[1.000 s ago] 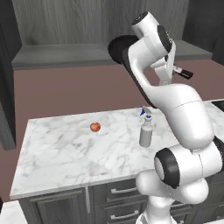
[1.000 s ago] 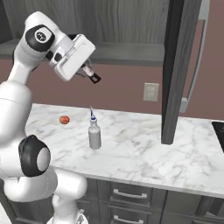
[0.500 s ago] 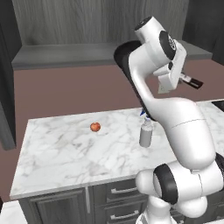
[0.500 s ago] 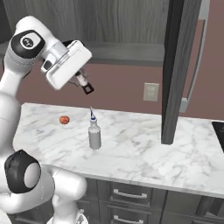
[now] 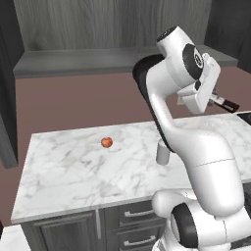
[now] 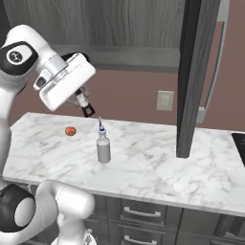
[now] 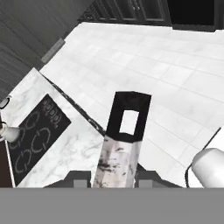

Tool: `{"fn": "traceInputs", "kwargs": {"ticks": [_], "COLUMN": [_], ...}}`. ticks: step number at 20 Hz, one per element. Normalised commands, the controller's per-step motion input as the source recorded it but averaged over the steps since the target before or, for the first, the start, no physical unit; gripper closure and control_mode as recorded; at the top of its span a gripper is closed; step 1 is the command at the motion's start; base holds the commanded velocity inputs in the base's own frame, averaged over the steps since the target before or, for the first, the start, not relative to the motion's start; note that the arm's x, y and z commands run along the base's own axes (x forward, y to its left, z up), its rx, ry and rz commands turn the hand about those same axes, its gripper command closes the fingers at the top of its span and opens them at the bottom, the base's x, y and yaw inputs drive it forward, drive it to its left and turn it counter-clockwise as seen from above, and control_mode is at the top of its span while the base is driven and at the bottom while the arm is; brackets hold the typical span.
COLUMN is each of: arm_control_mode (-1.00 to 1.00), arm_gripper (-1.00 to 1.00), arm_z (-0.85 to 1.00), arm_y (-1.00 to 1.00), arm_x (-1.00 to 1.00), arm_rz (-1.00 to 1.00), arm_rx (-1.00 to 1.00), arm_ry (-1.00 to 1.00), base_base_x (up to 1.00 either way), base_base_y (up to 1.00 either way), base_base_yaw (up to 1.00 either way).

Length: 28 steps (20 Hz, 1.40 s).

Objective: Pick the pan from the cabinet and place it on the stove. Then turn on the stove burner for the pan.

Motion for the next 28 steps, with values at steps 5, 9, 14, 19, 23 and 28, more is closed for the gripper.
{"fn": "traceInputs", "kwargs": {"ticks": [5,9,14,19,23,28], "arm_control_mode": [-1.00,-1.00,-1.00,-1.00,-1.00,-1.00], "arm_gripper": [1.00,1.00,1.00,1.00,1.00,1.00], "arm_z": [-0.15,-0.20,-0.10,0.00,0.00,0.00], "arm_y": [0.00,0.00,0.00,0.02,0.00,0.00], "arm_x": [-0.60,-0.56,-0.38,-0.02,0.00,-0.08], "arm_rz": [-0.06,-0.05,-0.03,-0.01,0.00,0.00], "arm_rx": [0.00,0.00,0.00,0.00,0.00,0.00], "arm_ry": [0.00,0.00,0.00,0.00,0.00,-0.02], "base_base_x": [0.00,0.00,0.00,0.00,0.00,0.00], "base_base_y": [0.00,0.00,0.00,0.00,0.00,0.00], "base_base_yaw": [0.00,0.00,0.00,0.00,0.00,0.00]}}
